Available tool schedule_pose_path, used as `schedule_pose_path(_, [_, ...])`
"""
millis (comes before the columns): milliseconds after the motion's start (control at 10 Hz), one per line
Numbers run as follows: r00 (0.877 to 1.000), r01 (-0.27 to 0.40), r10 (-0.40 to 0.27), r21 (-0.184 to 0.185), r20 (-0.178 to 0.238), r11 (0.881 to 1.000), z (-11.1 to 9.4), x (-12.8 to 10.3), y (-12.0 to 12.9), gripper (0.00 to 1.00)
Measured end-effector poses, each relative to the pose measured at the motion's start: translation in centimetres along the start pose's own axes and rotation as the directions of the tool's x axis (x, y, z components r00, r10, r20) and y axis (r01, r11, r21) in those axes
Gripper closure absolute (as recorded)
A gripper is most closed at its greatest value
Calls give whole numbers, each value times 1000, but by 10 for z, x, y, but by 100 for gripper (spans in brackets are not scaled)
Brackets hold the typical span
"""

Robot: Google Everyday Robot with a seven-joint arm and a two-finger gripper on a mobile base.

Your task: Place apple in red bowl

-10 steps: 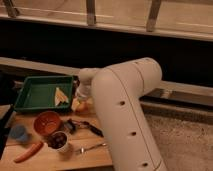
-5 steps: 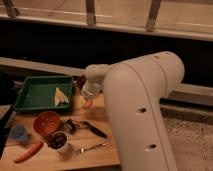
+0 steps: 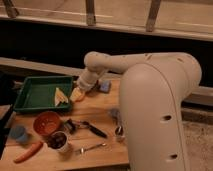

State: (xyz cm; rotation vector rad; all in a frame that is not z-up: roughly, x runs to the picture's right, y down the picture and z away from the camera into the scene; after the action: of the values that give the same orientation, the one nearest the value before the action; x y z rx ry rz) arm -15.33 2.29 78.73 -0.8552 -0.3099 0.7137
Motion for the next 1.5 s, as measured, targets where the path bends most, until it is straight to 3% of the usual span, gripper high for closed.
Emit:
schedule_pose_path(200, [995, 94, -92, -62, 31, 994, 11, -37, 36, 100])
schedule_pose_path(500, [974, 225, -218, -169, 58, 960, 41, -74, 97, 100])
schedule_pose_path(1000, [973, 230, -224, -188, 55, 955, 42, -74, 100, 100])
schedule_pose_path(1300, [965, 254, -262, -277, 7, 927, 65, -70, 112, 100])
schedule_pose_path(1500, [958, 250, -283, -357, -43, 900, 103, -52, 140, 100])
